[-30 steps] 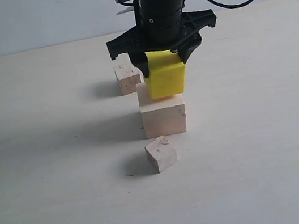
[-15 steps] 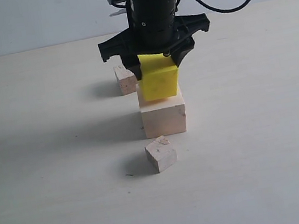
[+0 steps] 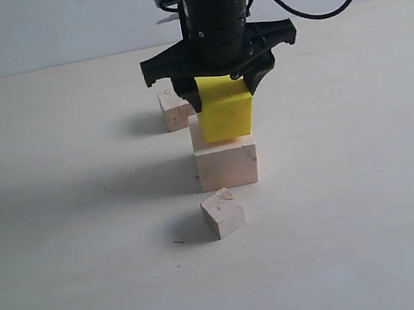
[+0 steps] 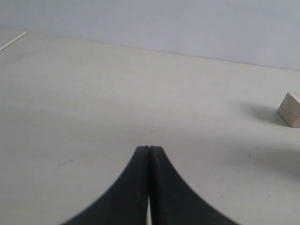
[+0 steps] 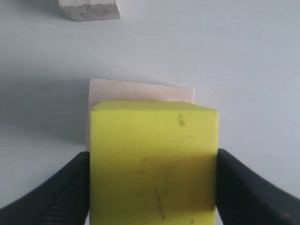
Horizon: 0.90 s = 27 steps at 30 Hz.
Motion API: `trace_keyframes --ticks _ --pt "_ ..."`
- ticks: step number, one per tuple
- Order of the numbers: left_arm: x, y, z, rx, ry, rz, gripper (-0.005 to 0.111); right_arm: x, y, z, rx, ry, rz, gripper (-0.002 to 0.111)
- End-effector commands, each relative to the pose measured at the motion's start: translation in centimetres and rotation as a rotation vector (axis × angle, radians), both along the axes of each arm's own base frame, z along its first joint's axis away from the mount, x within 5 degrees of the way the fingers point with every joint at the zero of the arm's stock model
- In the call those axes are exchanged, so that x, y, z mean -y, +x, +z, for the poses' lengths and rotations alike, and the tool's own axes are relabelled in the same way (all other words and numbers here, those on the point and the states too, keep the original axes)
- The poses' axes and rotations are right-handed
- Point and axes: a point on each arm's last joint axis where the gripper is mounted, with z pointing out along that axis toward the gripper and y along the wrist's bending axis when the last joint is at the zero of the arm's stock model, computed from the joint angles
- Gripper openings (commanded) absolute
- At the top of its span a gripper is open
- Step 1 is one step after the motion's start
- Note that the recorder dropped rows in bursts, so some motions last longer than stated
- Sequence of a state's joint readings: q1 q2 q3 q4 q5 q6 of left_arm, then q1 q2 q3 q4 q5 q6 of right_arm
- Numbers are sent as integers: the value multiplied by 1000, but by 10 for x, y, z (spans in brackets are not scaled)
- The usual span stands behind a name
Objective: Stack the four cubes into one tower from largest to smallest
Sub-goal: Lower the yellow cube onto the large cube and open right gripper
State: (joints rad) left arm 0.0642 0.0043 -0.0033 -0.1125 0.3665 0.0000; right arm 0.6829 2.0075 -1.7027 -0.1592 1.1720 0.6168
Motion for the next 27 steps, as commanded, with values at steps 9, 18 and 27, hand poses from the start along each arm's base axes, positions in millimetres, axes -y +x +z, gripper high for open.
trace_keyframes --ticks 9,18,27 --pt "1 0 0 8 3 -27 0 -3 1 -2 15 -21 -3 0" --pt "1 0 0 8 3 -27 0 -6 3 -10 7 -19 -2 0" --pt "1 0 0 8 3 -27 0 -7 3 -10 2 -5 -1 0"
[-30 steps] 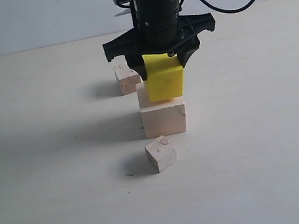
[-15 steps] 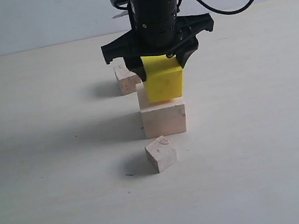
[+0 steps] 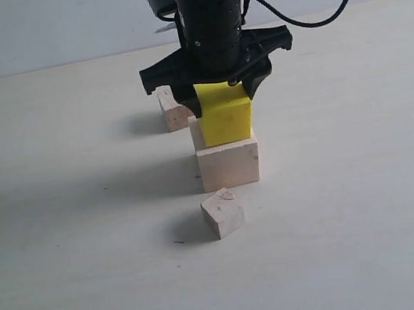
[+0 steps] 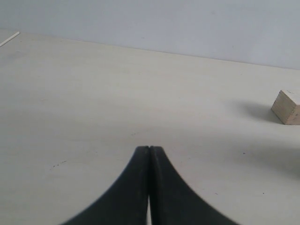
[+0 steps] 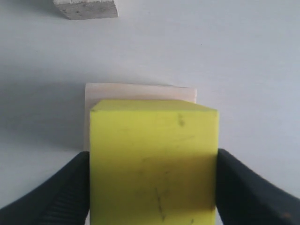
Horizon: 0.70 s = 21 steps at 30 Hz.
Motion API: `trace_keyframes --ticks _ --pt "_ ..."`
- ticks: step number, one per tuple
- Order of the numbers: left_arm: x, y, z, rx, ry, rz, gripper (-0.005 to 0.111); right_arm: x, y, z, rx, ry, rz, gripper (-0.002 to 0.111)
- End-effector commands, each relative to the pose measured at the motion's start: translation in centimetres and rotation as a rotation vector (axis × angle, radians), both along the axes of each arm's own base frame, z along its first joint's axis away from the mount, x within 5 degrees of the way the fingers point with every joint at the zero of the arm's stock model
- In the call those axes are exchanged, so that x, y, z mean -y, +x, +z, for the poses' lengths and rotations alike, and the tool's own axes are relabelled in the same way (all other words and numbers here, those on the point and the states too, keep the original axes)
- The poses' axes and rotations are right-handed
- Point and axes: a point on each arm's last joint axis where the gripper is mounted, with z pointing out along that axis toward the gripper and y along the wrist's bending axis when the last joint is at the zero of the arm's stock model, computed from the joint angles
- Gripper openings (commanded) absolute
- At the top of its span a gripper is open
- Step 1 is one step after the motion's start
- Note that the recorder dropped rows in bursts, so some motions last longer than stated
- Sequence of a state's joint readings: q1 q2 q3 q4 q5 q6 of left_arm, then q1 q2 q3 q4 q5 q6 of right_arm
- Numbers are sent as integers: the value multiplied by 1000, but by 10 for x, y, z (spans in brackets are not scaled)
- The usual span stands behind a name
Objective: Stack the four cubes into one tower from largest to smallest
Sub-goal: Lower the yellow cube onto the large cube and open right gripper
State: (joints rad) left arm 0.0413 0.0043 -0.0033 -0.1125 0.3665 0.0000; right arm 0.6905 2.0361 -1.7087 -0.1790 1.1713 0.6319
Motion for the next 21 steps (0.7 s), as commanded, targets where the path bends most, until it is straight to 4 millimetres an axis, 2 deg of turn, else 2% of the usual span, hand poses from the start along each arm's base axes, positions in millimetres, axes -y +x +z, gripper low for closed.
trace_keyframes --ticks 1,6,9,11,14,15,17,19,21 --pt "0 0 0 8 3 -5 0 -3 1 0 7 20 2 0" --pt "0 0 0 8 3 -5 0 -3 0 0 4 17 3 1" --pt "0 0 0 8 3 -5 0 -2 0 0 -7 7 1 9" --pt "0 0 0 8 3 -5 0 -1 -1 0 -12 3 2 19" --pt "0 0 0 8 3 -5 0 -1 -1 0 -12 -1 17 42" --pt "0 0 0 8 3 -5 0 -2 -1 0 -16 -2 37 57" --pt "0 0 0 8 3 -5 0 -3 -2 -1 -27 10 44 76" --pt "0 0 0 8 3 -5 0 -5 -3 -1 -39 34 38 85" --pt "0 0 0 8 3 -5 0 -6 -4 -1 -44 46 36 88"
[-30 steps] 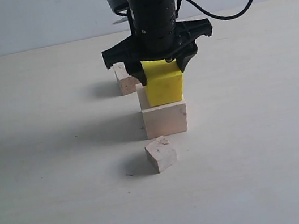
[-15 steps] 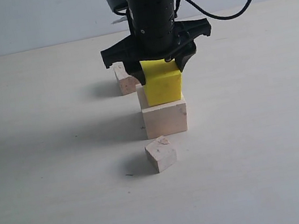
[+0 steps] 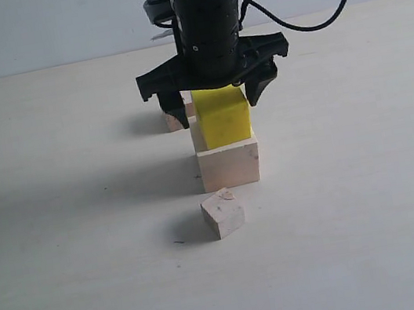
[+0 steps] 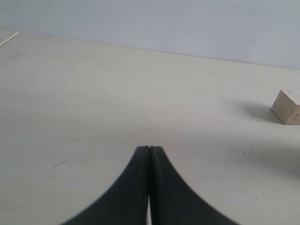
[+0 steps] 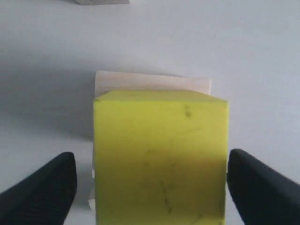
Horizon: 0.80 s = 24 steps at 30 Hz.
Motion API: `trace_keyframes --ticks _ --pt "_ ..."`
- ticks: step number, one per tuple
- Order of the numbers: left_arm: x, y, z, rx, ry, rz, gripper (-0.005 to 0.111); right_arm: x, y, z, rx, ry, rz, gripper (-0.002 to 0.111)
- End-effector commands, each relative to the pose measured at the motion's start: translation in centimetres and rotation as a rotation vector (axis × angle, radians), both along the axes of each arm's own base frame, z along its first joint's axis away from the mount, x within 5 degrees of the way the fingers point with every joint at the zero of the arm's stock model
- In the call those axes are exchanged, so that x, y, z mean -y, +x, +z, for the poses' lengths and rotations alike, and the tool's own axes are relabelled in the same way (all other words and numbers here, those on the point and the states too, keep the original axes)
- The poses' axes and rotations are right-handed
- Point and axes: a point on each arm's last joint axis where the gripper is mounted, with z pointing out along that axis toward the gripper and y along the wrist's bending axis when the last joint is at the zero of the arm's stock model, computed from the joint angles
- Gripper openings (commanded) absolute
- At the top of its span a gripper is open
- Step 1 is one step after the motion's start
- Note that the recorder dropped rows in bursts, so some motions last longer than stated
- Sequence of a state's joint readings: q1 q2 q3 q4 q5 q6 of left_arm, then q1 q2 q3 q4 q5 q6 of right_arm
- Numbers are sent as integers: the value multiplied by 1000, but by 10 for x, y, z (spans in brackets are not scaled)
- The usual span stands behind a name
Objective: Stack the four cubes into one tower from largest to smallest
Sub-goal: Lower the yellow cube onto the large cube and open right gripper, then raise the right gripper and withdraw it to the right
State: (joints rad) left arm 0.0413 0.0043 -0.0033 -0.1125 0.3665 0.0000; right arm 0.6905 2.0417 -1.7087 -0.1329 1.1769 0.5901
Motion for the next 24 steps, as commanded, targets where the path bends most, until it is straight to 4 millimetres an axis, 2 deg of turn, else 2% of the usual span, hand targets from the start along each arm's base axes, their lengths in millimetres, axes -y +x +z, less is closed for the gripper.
trace_keyframes --ticks 1,5,7,8,13,14,16,24 --pt "0 0 0 8 3 -5 0 -3 -1 2 -7 27 6 88" --pt "0 0 0 8 3 -5 0 -1 -3 10 -7 24 4 88" --pt "0 0 0 8 3 -5 0 0 -2 29 29 36 11 88" --pt "0 0 0 8 3 -5 0 1 0 45 87 42 25 88" --pt "0 0 0 8 3 -5 0 11 -12 90 175 97 90 87" --pt "0 0 0 8 3 -5 0 13 -13 94 190 91 101 86" --pt "0 0 0 8 3 -5 0 17 -15 102 223 74 128 77" --pt "0 0 0 8 3 -5 0 30 -8 111 326 -138 354 10"
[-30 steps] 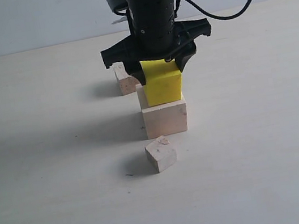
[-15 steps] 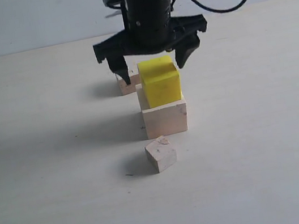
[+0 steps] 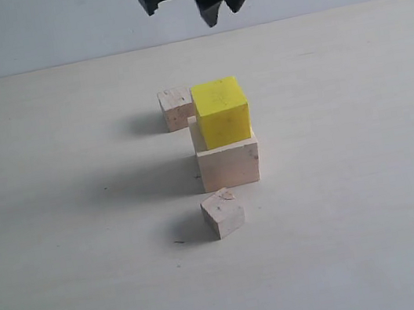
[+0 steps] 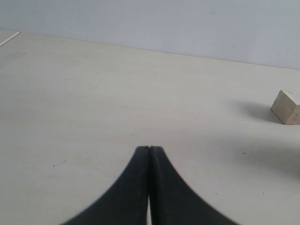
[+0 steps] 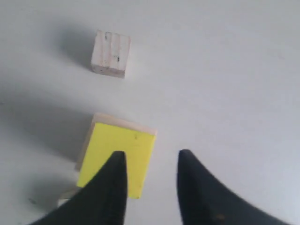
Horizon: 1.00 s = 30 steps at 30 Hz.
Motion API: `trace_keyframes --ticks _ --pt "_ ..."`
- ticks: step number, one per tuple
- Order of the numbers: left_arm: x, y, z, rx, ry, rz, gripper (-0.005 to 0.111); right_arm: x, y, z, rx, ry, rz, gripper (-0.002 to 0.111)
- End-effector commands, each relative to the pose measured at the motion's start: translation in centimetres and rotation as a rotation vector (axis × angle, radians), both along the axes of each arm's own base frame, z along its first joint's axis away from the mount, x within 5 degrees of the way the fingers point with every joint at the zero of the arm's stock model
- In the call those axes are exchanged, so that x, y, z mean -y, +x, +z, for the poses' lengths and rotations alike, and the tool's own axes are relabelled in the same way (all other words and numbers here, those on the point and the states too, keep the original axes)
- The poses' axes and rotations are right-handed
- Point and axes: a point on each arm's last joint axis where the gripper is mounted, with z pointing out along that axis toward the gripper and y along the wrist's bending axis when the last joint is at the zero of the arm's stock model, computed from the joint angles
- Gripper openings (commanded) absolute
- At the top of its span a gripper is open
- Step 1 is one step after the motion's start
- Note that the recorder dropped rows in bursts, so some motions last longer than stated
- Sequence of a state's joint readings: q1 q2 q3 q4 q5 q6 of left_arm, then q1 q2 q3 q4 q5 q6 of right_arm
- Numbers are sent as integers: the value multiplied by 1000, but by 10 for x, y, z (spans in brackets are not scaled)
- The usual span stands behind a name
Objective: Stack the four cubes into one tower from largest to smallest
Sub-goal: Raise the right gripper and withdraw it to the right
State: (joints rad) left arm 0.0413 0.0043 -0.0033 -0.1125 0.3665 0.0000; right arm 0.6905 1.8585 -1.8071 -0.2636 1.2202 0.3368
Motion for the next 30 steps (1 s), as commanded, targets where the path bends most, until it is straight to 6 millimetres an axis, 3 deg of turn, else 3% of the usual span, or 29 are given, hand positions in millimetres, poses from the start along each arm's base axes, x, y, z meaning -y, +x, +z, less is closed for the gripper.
trace_keyframes --ticks 1,5,7,8,10,14,24,30 --pt "0 0 0 8 3 -5 0 8 5 7 81 -135 97 3" --pt "0 0 0 8 3 -5 0 21 10 1 95 -214 77 0" --pt "0 0 0 8 3 -5 0 41 15 -17 36 -246 21 0" --pt "0 0 0 8 3 -5 0 60 16 -31 -11 -253 -66 0" --pt "0 0 0 8 3 -5 0 83 11 -42 -8 -211 -147 0" --pt "0 0 0 8 3 -5 0 109 -9 -55 39 -93 -182 0" --pt "0 0 1 28 42 -13 0 124 -58 -63 -35 17 -228 0" --pt "-3 3 31 352 43 31 0 126 -70 -58 -18 77 -229 0"
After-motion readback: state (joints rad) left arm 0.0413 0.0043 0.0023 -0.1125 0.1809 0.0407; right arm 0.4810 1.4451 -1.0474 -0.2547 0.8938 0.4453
